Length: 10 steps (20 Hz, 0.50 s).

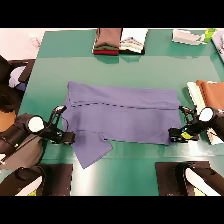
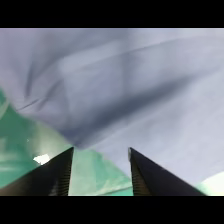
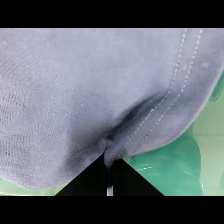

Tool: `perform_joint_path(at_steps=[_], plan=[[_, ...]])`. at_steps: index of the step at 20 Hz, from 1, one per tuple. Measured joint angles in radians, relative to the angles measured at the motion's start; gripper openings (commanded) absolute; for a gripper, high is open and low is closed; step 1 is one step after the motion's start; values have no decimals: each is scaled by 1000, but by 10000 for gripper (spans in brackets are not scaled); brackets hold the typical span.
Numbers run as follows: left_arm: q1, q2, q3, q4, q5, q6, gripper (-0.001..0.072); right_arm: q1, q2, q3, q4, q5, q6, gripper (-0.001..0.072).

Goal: Fold the shirts.

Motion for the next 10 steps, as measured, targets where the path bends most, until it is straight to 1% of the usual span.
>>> perform_joint_path(at_steps=[3,10], plan=[[-26,1,-19,1,25,-24,428,0,0,0,0,3,0,18],[-40,-24,-29,23,80,-45,425,0,0,0,0,10,0,19]])
